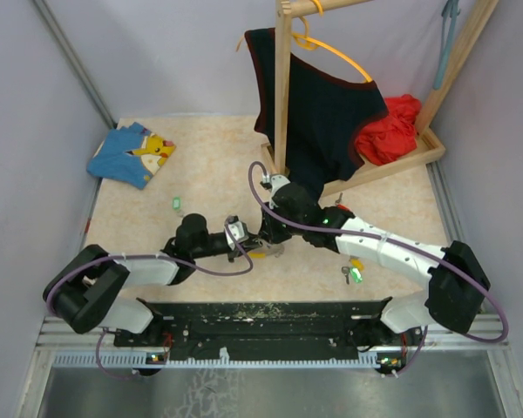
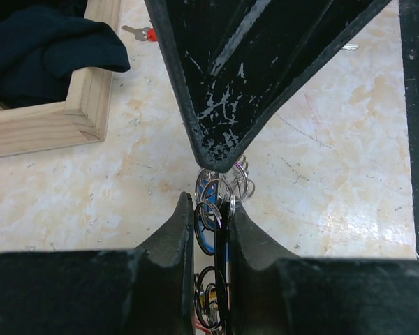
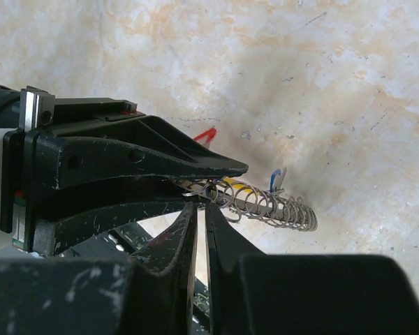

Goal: Put the keys on the keyring

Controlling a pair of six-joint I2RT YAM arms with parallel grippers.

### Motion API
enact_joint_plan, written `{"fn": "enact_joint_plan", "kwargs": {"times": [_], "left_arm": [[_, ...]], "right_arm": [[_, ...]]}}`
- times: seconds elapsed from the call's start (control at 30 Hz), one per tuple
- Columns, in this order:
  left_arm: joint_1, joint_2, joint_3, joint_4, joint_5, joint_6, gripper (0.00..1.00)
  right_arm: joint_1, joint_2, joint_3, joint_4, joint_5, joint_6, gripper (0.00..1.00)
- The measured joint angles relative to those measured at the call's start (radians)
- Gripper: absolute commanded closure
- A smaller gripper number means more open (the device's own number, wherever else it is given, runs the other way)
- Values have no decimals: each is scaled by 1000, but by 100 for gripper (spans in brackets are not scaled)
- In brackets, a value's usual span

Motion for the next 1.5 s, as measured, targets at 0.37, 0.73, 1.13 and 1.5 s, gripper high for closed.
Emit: {"fn": "enact_joint_plan", "kwargs": {"times": [0.37, 0.73, 1.13, 1.5], "left_arm": [[0, -22, -23, 27, -21, -7, 100], [0, -37, -40, 48, -29, -12, 100], [0, -39, -45, 63, -31, -16, 100], [0, -46, -53, 74, -37, -22, 100]], "right_arm": [[-2, -21, -46, -2, 18, 30, 79], [-101, -92, -232, 152, -130, 95, 77], [-147, -158, -342, 335, -215, 255, 66], [-158, -176, -412, 493, -245, 404, 71]]}}
